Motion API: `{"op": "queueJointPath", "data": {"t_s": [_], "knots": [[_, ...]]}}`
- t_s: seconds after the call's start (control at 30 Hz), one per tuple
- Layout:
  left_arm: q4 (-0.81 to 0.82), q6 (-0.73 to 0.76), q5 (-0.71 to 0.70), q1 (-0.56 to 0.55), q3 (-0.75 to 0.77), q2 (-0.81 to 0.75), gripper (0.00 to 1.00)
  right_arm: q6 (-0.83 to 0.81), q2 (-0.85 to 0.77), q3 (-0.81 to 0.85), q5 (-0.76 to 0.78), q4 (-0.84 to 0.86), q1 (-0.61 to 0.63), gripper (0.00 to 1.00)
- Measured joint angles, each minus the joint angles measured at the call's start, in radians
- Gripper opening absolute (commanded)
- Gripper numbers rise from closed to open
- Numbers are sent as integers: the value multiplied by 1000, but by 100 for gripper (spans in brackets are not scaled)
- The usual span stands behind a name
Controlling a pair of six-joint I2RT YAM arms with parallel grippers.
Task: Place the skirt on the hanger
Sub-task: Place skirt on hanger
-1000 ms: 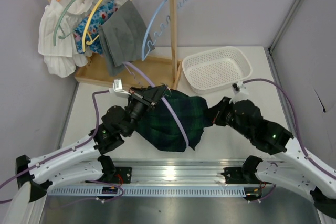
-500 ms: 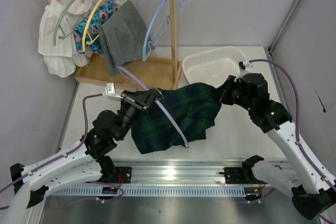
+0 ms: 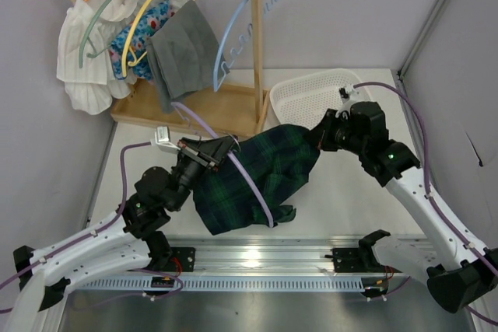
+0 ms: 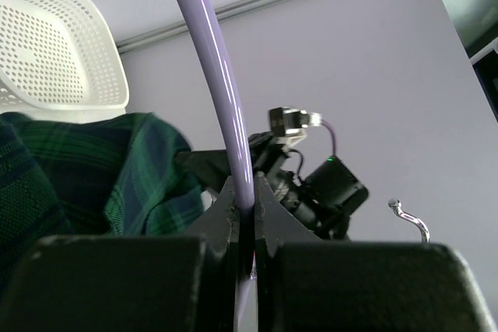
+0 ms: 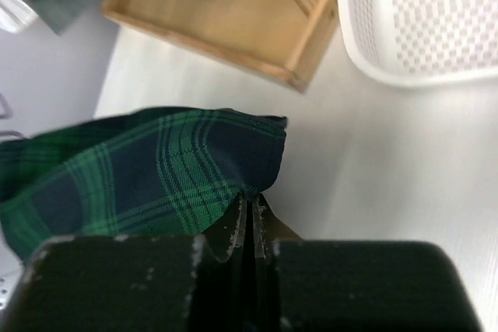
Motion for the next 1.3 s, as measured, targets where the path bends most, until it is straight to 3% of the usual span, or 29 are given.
{"op": "queueJointPath", "data": {"t_s": [0.03,0.1,0.13,0.23,0.5,0.7,0.83,1.0,1.17,1.2,1.23,1.3], "knots": [[-1,0,2,0,0,-1,0,0,1,-23,-3,1,0,10],[-1,0,7,1,0,-1,0,-9,9,-50,-4,-9,0,42],[-1,0,10,1,0,-1,0,-12,17,-53,0,-16,0,67],[-2,0,16,2,0,1,0,-34,32,-44,10,-52,-1,99],[4,0,34,21,1,56,0,-84,-138,95,-5,-175,24,95],[31,-6,64,59,6,106,0,-125,-294,30,-174,-23,142,87],[54,-20,85,84,17,133,0,-174,-259,-53,-189,39,318,85],[68,-28,105,94,27,150,0,-213,-109,-58,-91,86,497,84],[73,-31,113,97,28,151,0,-229,-10,-58,3,130,560,68],[75,-33,116,97,27,151,0,-232,3,-58,18,144,568,63],[77,-38,119,98,27,151,0,-235,16,-55,34,152,575,52],[81,-45,124,100,27,151,0,-241,47,-37,68,161,594,42]]}}
